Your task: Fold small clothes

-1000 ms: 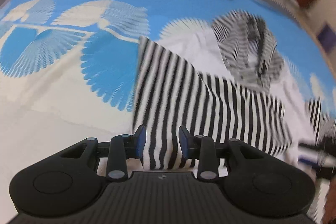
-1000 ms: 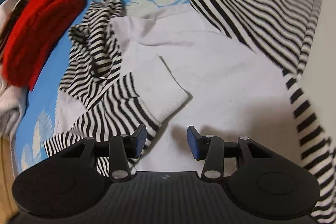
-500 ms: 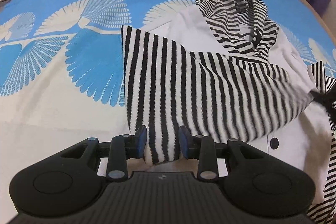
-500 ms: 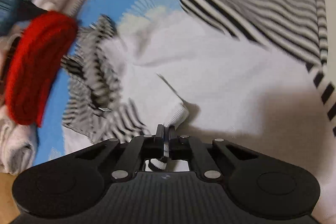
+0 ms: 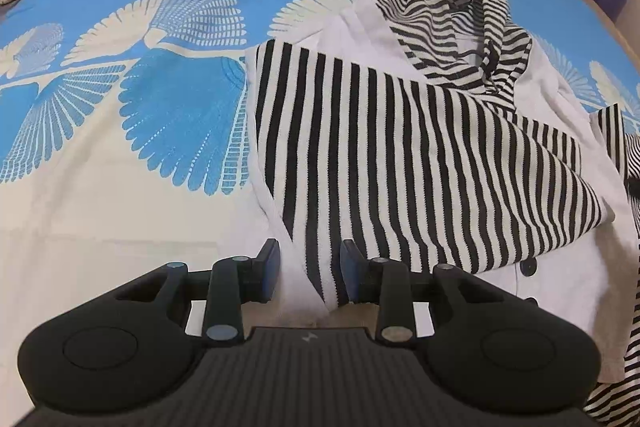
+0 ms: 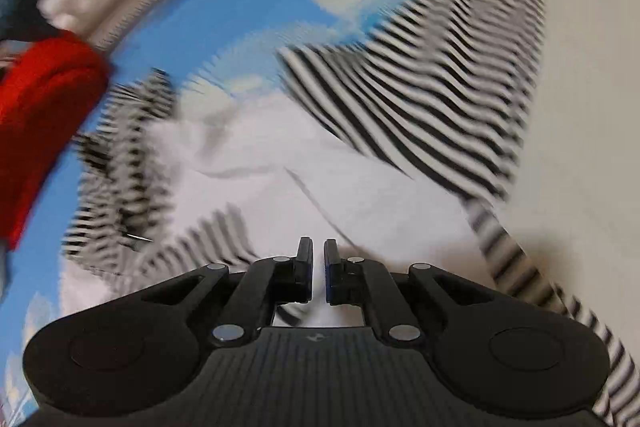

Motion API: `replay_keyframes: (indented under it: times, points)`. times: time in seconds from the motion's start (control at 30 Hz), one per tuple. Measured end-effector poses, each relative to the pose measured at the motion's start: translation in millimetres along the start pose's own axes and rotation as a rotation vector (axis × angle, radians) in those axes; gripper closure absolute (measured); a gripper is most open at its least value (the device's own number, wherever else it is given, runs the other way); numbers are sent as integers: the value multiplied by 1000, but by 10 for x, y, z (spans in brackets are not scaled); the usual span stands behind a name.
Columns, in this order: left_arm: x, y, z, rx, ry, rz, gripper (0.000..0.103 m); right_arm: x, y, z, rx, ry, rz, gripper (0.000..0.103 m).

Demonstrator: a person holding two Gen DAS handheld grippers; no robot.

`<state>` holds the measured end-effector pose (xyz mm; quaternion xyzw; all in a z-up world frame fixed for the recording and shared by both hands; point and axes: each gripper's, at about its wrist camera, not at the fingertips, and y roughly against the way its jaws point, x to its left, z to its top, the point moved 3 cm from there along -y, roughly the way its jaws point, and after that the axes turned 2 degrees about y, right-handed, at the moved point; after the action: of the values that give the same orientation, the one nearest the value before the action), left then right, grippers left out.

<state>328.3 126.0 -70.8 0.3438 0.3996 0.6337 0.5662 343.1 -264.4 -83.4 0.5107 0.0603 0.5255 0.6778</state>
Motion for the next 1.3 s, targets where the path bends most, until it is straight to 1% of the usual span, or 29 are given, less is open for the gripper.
replay_keyframes:
  times: [0.03, 0.07, 0.1, 0.13, 0.17, 0.2, 0.23, 0.27, 0.3, 0.33, 0.37, 0.4, 0.43, 0.47, 0.53, 0.6, 0.67, 0.77, 0.8, 0.93, 1.0, 1.1, 1.2, 1.3]
  points:
    - [-7, -20, -9, 5, 1, 0, 66, 29, 23, -3, -2, 6, 42, 95]
    - [-16, -41, -18, 13, 3, -2, 66, 39, 18, 0, 13, 6, 80, 92]
    - [-23, -61, -28, 20, 5, -6, 66, 42, -21, -6, 42, -3, 98, 91]
    - [-34, -85, -39, 29, 7, -12, 66, 17, -99, -28, 87, -15, 97, 86]
    - [-46, -109, -53, 40, 5, -15, 65, -22, -198, -59, 144, -23, 86, 79]
    - [-63, -141, -75, 58, -6, -7, 65, -76, -328, -110, 221, -19, 58, 77]
    - [-73, -171, -96, 75, -21, 7, 65, -136, -414, -160, 268, -19, 10, 77]
    - [-86, -189, -113, 84, -36, 19, 65, -194, -462, -181, 283, -38, -27, 78]
    - [-90, -186, -117, 82, -43, 24, 65, -238, -464, -174, 273, -71, -13, 78]
    - [-89, -162, -106, 73, -37, 21, 65, -222, -452, -142, 269, -70, -11, 77]
    - [-82, -131, -90, 57, -26, 9, 65, -174, -432, -114, 257, -42, -15, 75]
    - [-79, -99, -69, 40, -16, -9, 65, -117, -393, -68, 224, -8, -6, 74]
    - [-73, -88, -58, 34, -10, -19, 65, -103, -341, -72, 196, 12, 7, 70]
    - [-71, -103, -59, 42, -7, -16, 65, -81, -335, -51, 183, 23, 19, 63]
    - [-61, -186, -104, 81, -11, 16, 65, -123, -371, -76, 215, 22, 9, 58]
    - [-66, -208, -129, 83, -27, 25, 65, -184, -431, -120, 259, -3, -36, 58]
    - [-75, -148, -105, 60, -25, 20, 65, -175, -430, -147, 262, -1, -59, 58]
    - [-109, -32, -42, 20, -15, 2, 63, -87, -307, -67, 208, 48, -42, 58]
    - [-112, -10, -27, 11, -14, -1, 61, -68, -259, -26, 181, 66, -38, 58]
    - [-141, 4, -14, 10, -20, -4, 61, -139, -153, 199, 101, 88, -31, 58]
    - [-130, 7, -12, 10, -22, -6, 61, -257, -129, 341, 82, 78, -39, 58]
    - [-101, 23, -7, 6, -15, -10, 61, -560, -77, 622, 47, 24, -58, 58]
    - [-86, 36, 0, 3, -5, -18, 61, -928, -65, 903, 20, -12, -78, 58]
    - [-102, 60, 10, -2, -4, -29, 61, -1407, -57, 1118, -20, -47, -134, 58]
